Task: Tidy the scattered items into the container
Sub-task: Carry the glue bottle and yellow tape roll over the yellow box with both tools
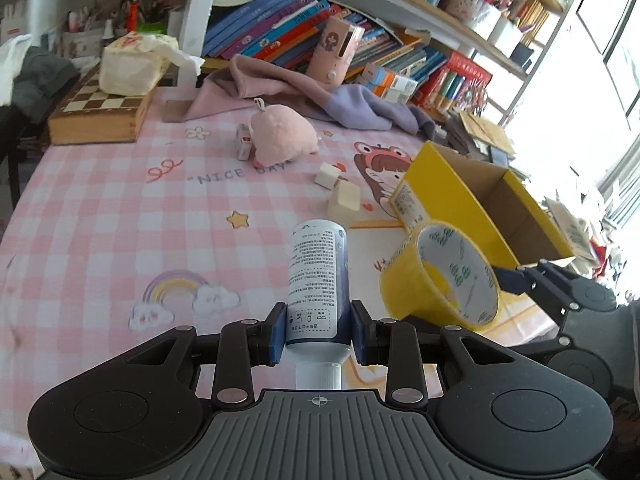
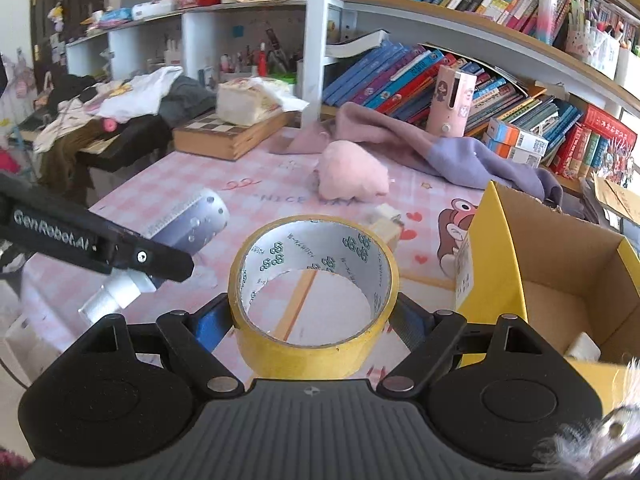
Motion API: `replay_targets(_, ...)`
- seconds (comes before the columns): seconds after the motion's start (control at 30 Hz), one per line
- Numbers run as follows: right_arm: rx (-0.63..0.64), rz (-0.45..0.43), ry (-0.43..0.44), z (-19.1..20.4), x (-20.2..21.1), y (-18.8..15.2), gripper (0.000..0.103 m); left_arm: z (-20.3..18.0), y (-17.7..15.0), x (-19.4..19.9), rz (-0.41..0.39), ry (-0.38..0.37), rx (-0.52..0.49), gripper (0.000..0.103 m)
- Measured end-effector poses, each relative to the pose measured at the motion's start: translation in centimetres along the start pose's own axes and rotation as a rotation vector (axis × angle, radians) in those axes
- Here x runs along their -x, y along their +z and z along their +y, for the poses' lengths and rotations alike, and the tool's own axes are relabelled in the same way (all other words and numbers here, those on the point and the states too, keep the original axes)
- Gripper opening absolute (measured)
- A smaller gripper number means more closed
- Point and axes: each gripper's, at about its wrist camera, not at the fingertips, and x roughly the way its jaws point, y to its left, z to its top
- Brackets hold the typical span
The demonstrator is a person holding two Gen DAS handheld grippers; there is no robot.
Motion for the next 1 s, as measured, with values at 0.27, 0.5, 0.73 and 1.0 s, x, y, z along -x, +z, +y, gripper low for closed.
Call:
replay_targets(0.27, 0.009, -0.008, -0.004, 2.2, 4.6, -2.4, 0.083, -1.6, -4.0, 4.1, -0.041, -0.021, 0.033, 0.031)
replay_targets(0.5, -0.061, 0.023, 0.017, 2.6, 7.9, -4.7, 0.083, -2.4, -7.0, 6.1, -0.050, -0.055, 0.053, 0.031)
replay_targets(0.73, -0.145, 0.058, -0.035, 1.7, 10.0, -6.3, 0.083, -3.6, -8.1, 6.2, -0.033, -0.095, 0.034, 0.031)
replay_targets(1.0, -0.200, 0.121, -0.083, 0.4, 11.8, -8.6, 0.083, -5.7, -8.9, 4.2, 0.038, -0.172, -0.014, 0.031)
